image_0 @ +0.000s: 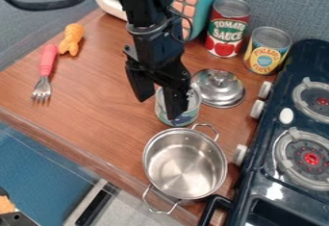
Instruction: Move the can to the upper left of the table
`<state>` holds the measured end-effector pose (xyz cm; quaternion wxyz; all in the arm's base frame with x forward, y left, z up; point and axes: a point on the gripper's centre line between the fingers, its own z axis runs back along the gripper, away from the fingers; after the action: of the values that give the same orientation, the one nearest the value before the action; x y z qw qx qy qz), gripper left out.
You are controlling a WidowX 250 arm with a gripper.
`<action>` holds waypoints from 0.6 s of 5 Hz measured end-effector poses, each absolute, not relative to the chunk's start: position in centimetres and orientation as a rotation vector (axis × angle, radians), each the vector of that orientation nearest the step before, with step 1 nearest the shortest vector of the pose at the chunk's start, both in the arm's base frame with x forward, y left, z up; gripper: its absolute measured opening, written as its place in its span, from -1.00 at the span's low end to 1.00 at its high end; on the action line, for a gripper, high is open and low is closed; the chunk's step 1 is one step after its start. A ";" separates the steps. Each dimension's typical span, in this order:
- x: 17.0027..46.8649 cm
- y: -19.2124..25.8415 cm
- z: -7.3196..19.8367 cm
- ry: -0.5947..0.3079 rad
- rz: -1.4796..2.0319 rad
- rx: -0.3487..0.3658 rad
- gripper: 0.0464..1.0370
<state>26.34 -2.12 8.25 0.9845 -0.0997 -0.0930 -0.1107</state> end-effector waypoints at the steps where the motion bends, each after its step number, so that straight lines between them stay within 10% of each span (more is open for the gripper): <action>1: 26.2 -2.2 7.6 -0.160 -0.209 -0.209 0.92; 3: 26.9 -1.7 7.7 -0.178 0.053 -0.245 0.92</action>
<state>26.85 -1.72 7.70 0.9882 -0.1221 -0.0885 0.0263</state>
